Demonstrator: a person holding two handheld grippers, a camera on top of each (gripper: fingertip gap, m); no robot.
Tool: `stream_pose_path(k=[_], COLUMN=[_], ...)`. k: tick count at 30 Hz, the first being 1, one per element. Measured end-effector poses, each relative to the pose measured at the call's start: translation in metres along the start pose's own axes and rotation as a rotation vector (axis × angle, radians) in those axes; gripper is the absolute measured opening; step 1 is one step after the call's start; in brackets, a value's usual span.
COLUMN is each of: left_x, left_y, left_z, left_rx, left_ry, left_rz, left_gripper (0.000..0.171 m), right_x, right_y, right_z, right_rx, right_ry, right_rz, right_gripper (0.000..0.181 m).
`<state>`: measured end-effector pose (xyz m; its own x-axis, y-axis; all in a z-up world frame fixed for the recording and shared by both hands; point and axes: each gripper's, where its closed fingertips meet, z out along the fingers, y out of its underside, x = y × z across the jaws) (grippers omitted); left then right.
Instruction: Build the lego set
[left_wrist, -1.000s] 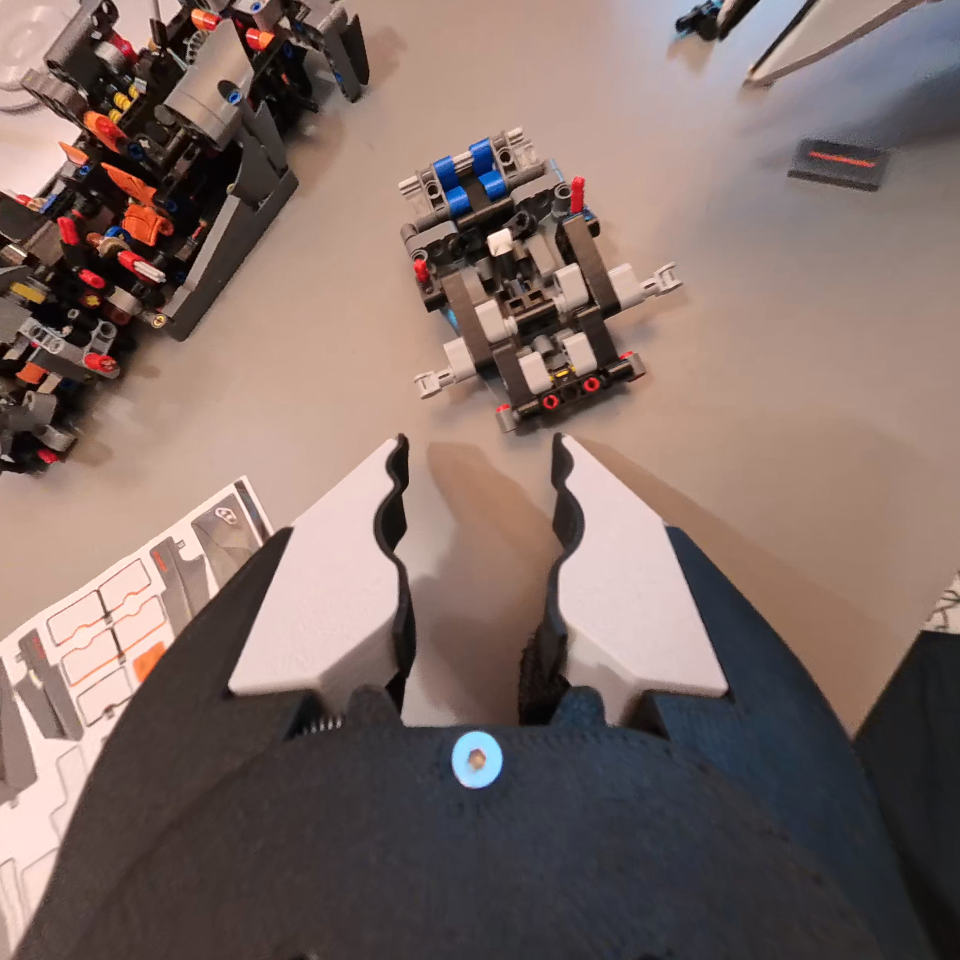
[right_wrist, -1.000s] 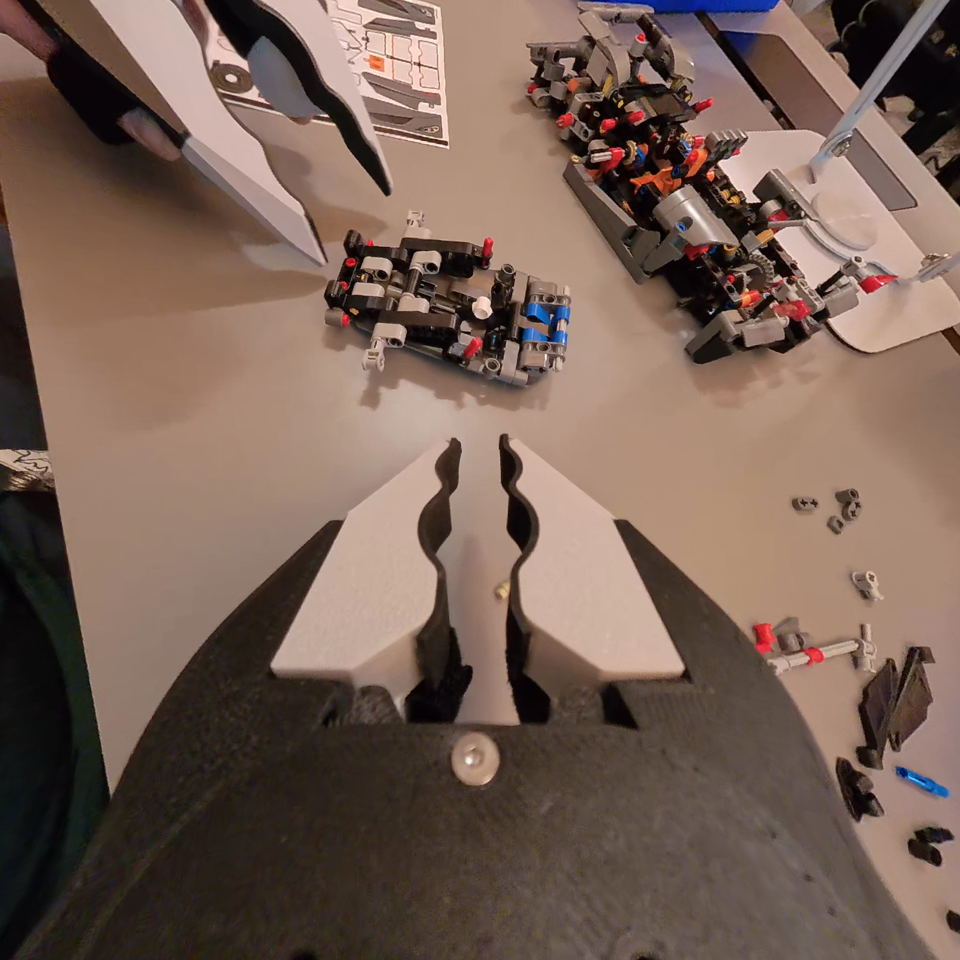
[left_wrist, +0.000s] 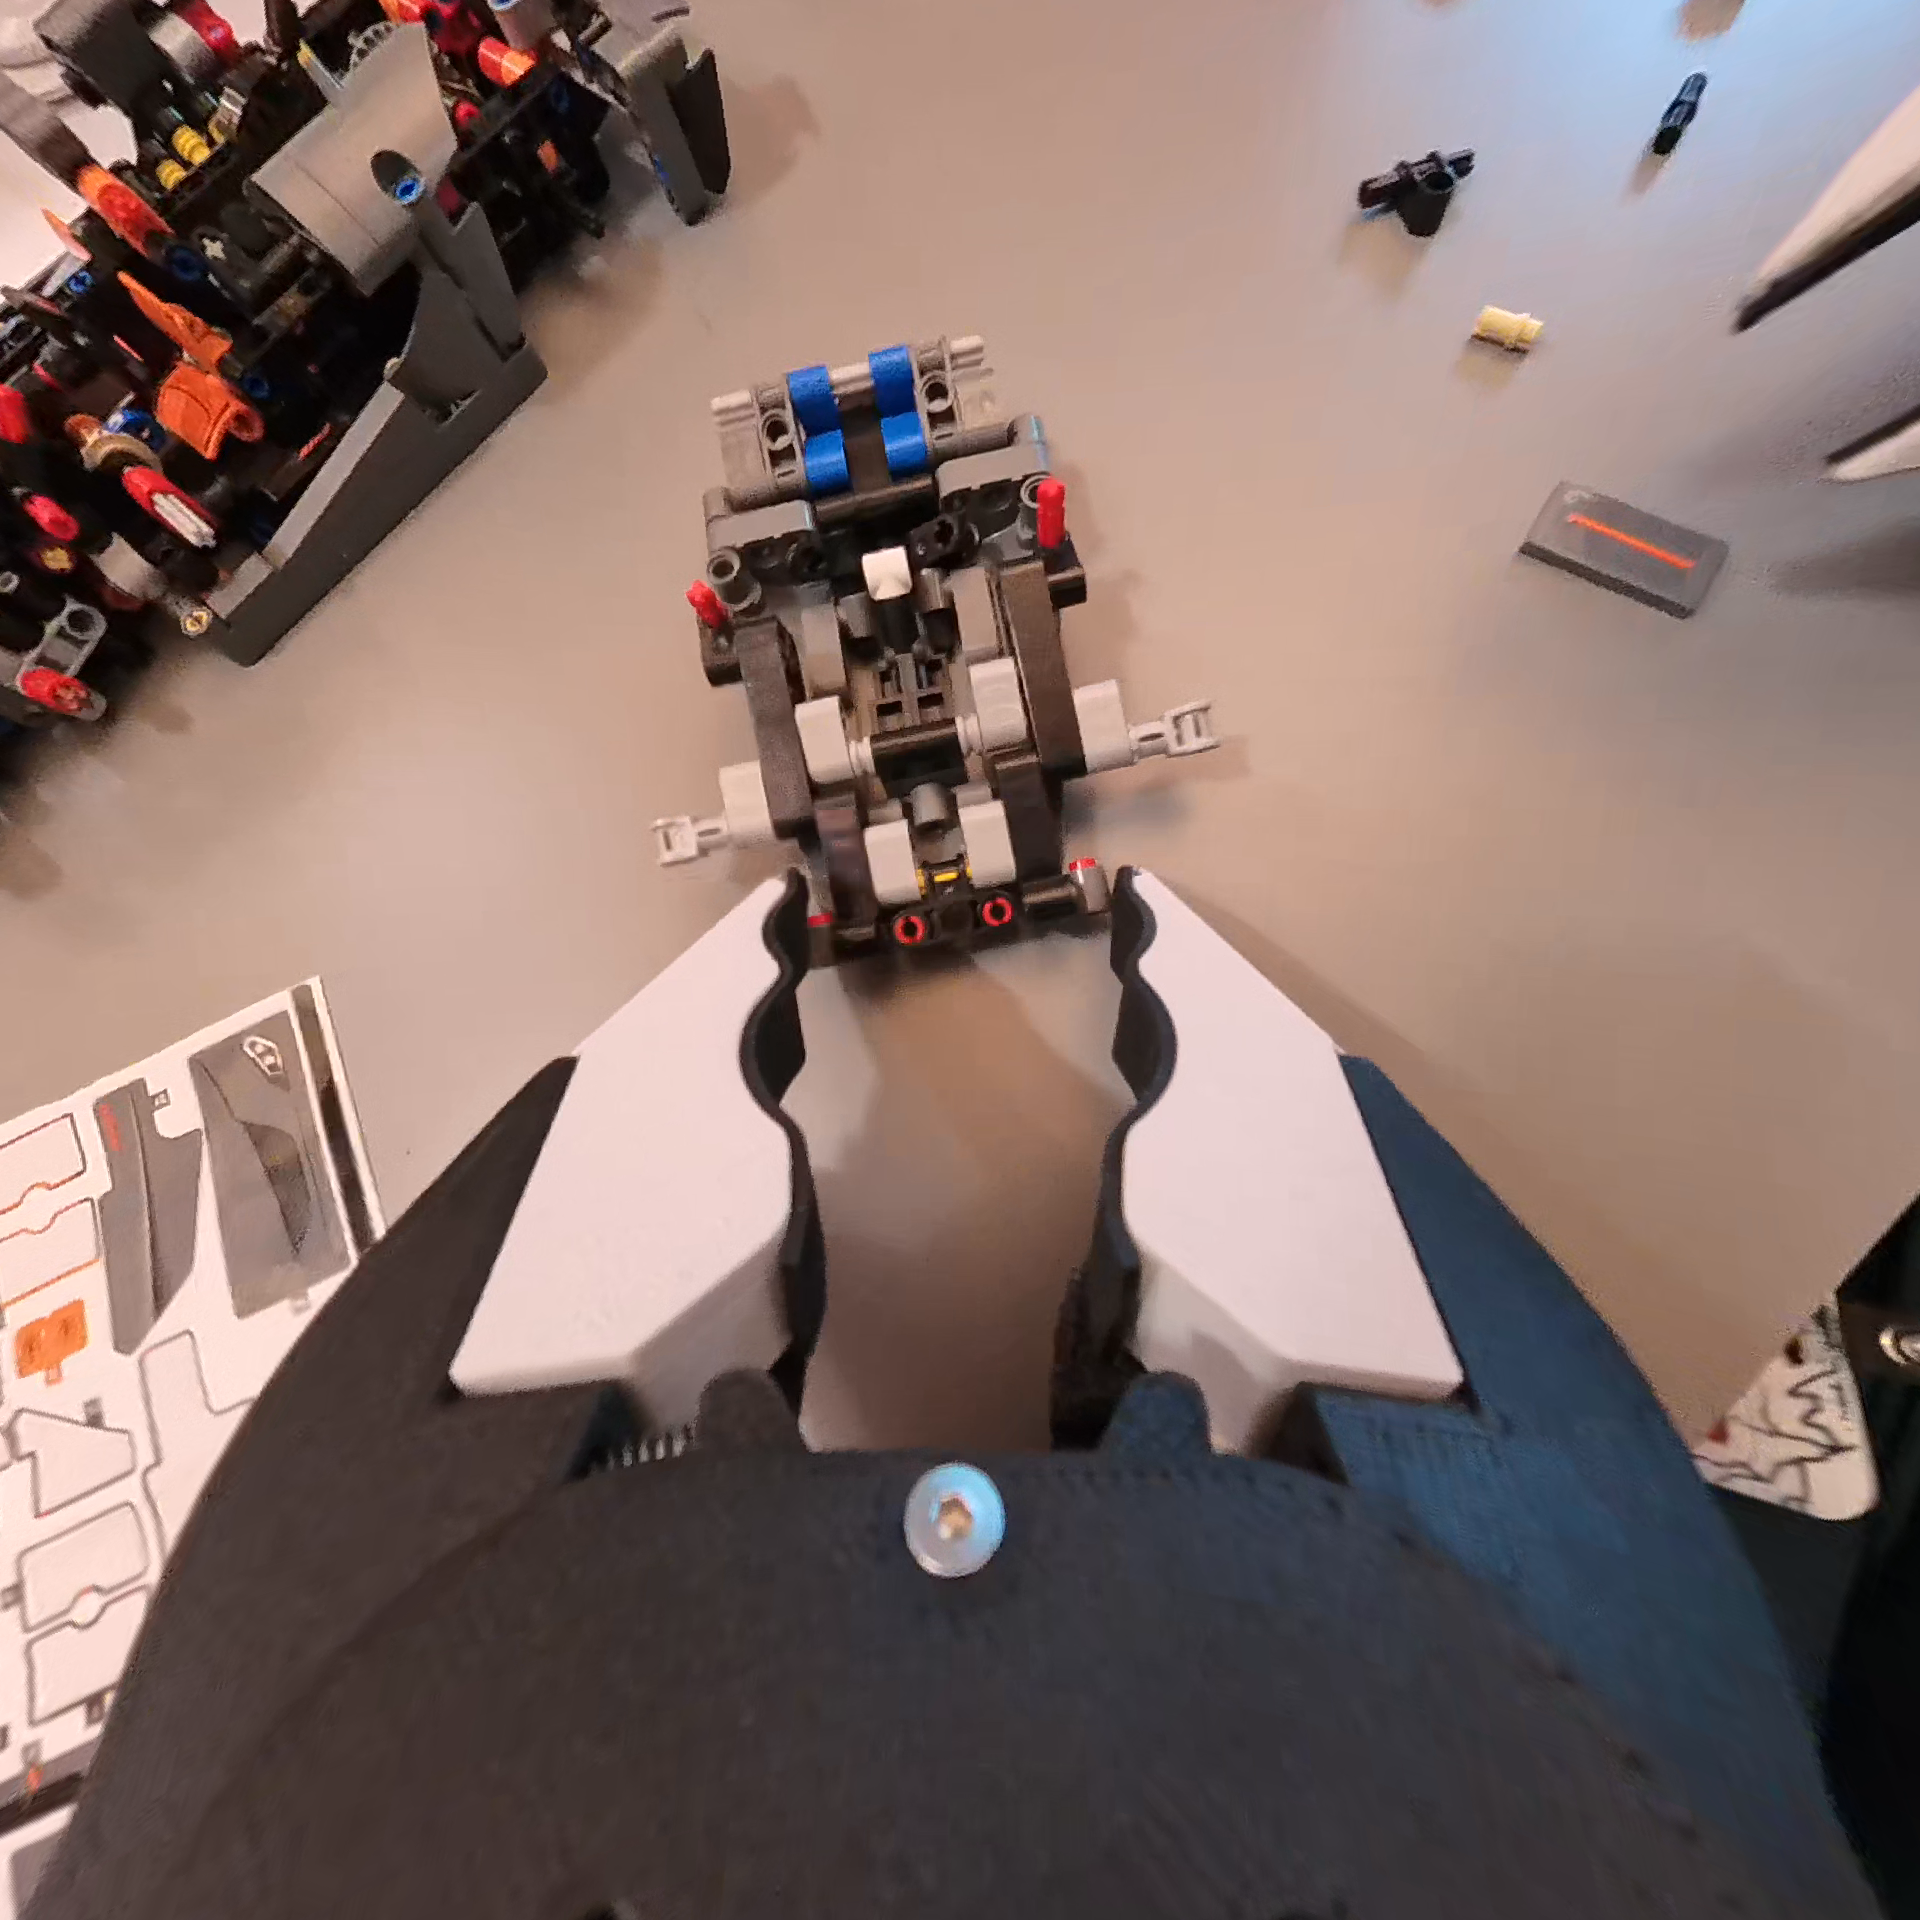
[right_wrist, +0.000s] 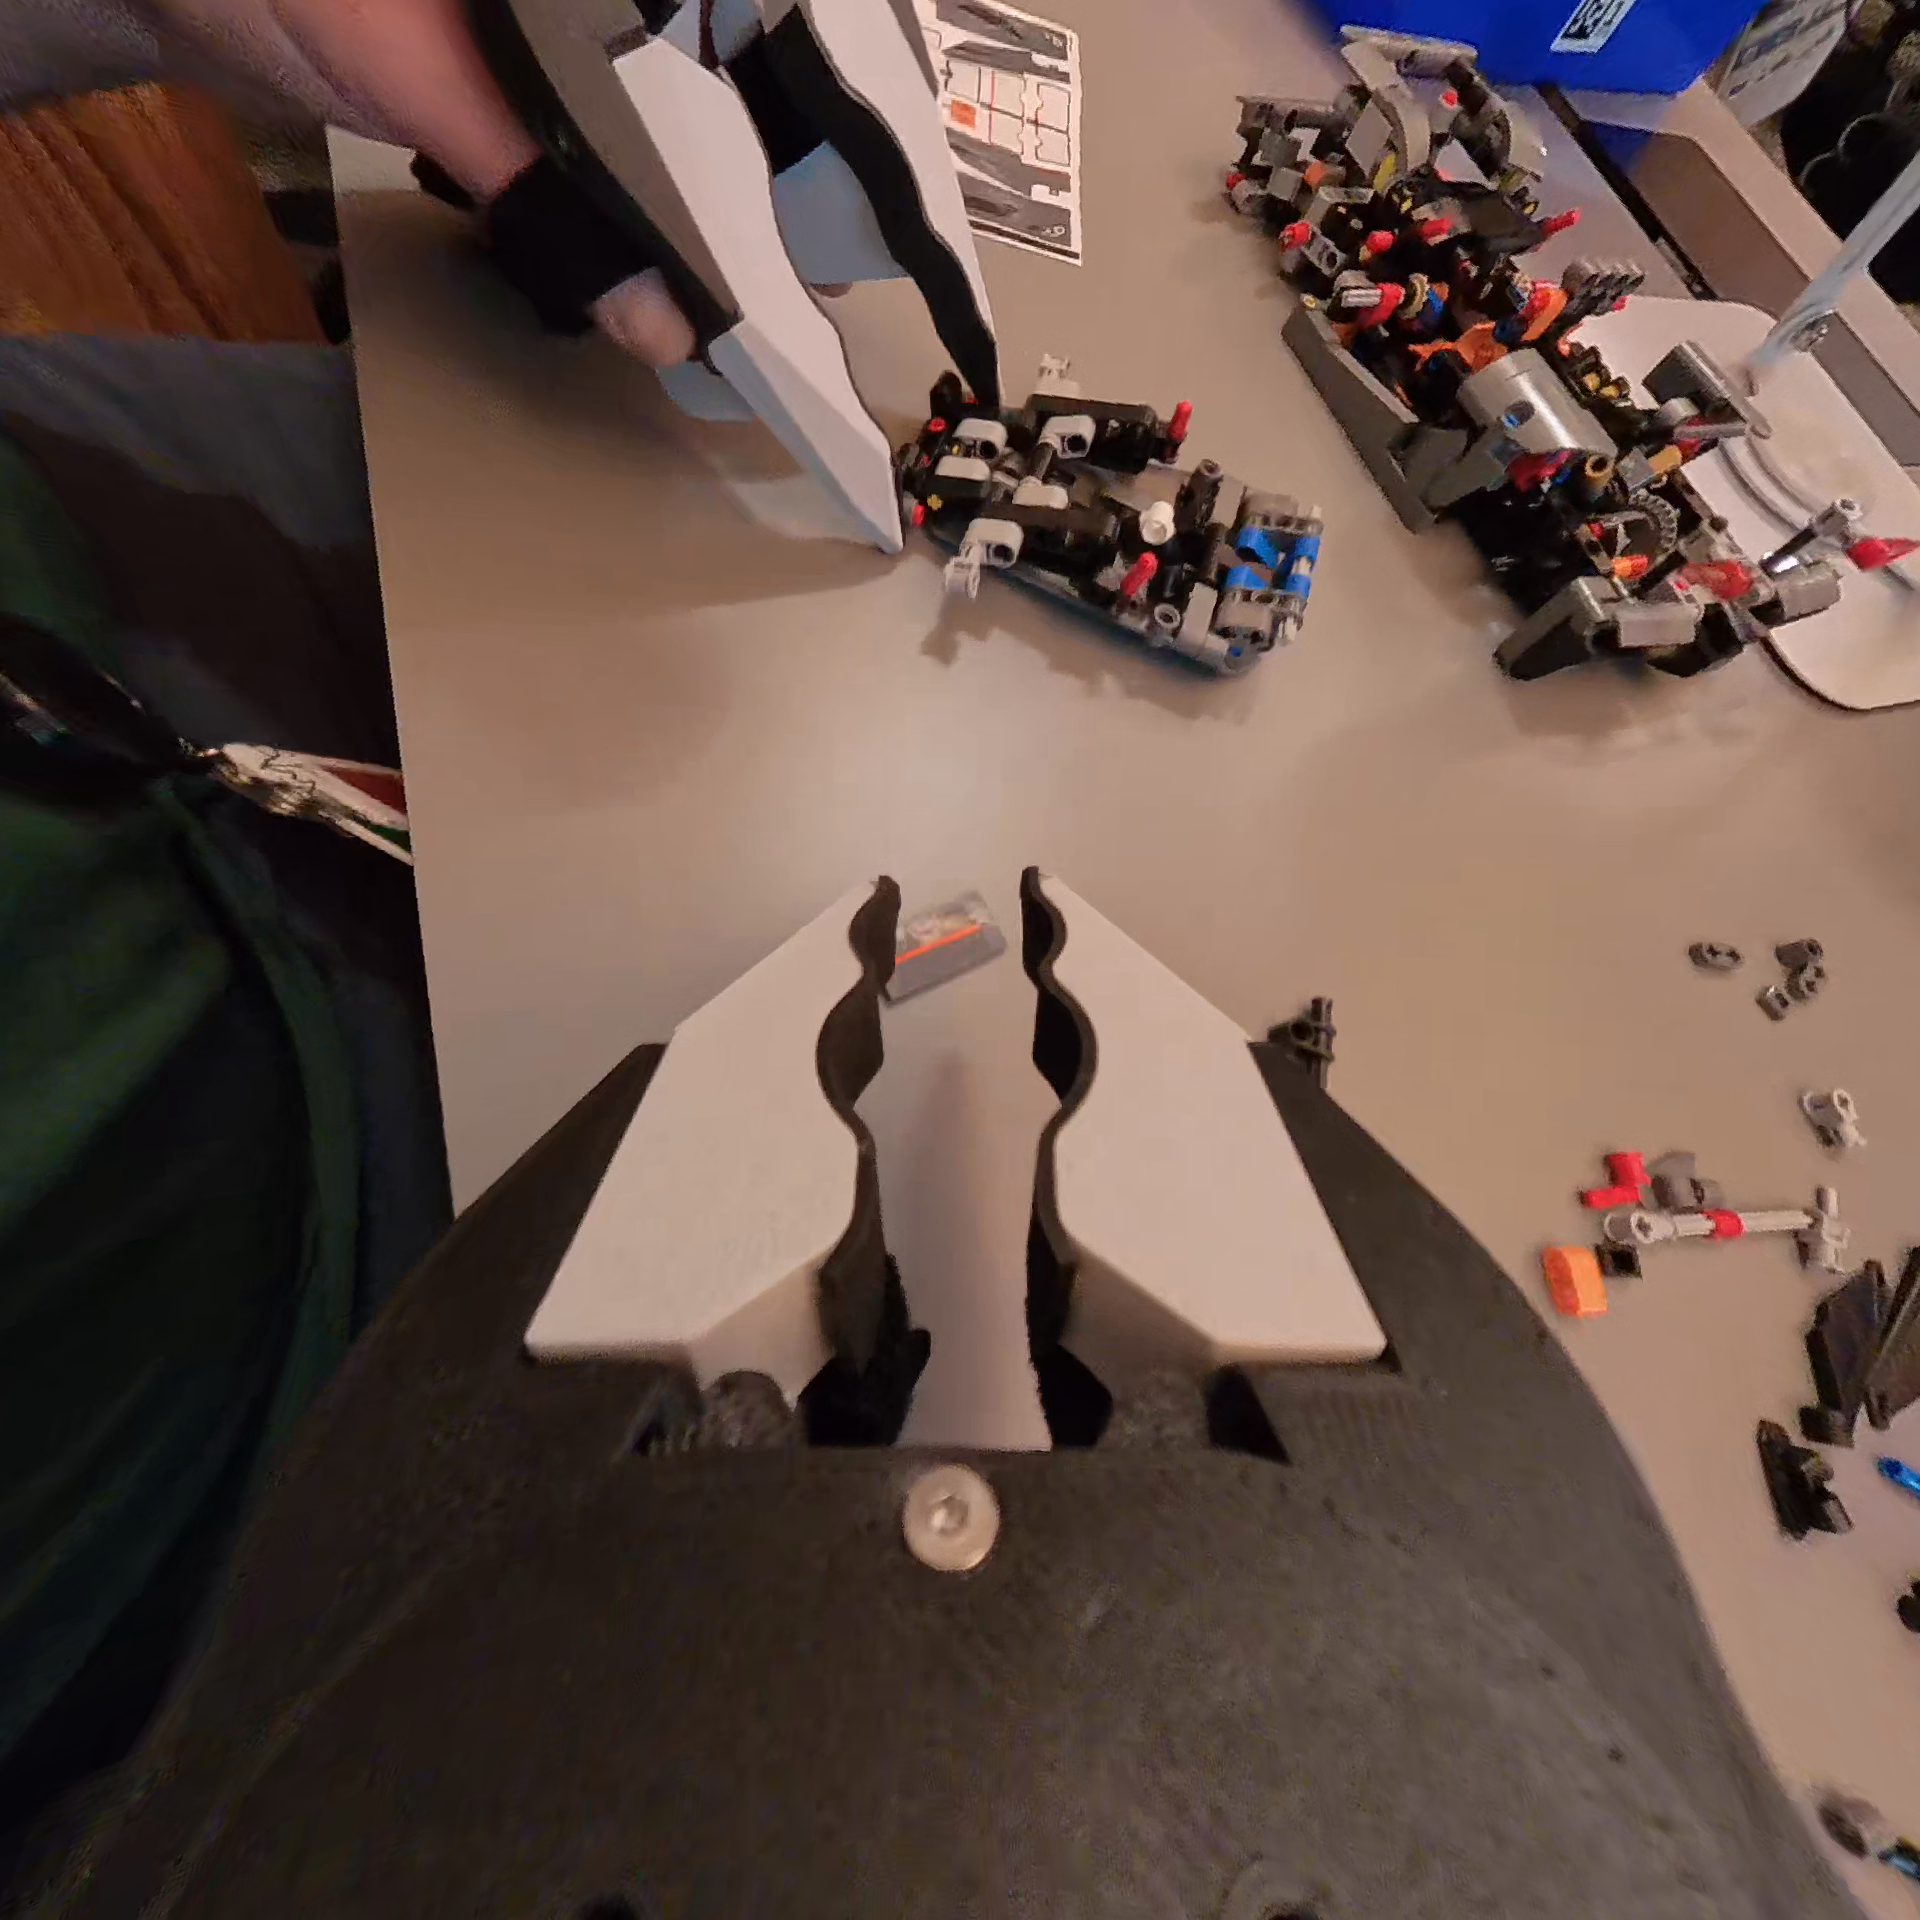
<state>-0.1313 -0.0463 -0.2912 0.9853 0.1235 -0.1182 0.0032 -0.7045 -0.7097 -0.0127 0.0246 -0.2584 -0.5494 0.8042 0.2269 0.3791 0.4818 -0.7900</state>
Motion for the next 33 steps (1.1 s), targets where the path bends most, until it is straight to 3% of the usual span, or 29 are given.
stream_pose_path(k=[8, 22, 28, 33], left_x=[-0.020, -0.026, -0.028, -0.029], left_y=[0.000, -0.005, -0.006, -0.009], left_z=[-0.001, 0.005, 0.011, 0.012], left_rx=[0.000, 0.011, 0.004, 0.015], left_ry=[-0.028, 0.010, 0.037, 0.044], left_rz=[-0.002, 0.088, 0.107, 0.103], left_gripper=[0.059, 0.071, 0.050, 0.047], right_x=[0.009, 0.015, 0.017, 0.017], right_y=[0.023, 0.036, 0.036, 0.037], right_z=[-0.018, -0.008, -0.008, -0.007], right_rx=[-0.025, -0.016, -0.014, -0.016], right_ry=[0.021, 0.004, 0.004, -0.001], right_rz=[0.010, 0.051, 0.054, 0.051], right_gripper=[0.022, 0.021, 0.021, 0.021])
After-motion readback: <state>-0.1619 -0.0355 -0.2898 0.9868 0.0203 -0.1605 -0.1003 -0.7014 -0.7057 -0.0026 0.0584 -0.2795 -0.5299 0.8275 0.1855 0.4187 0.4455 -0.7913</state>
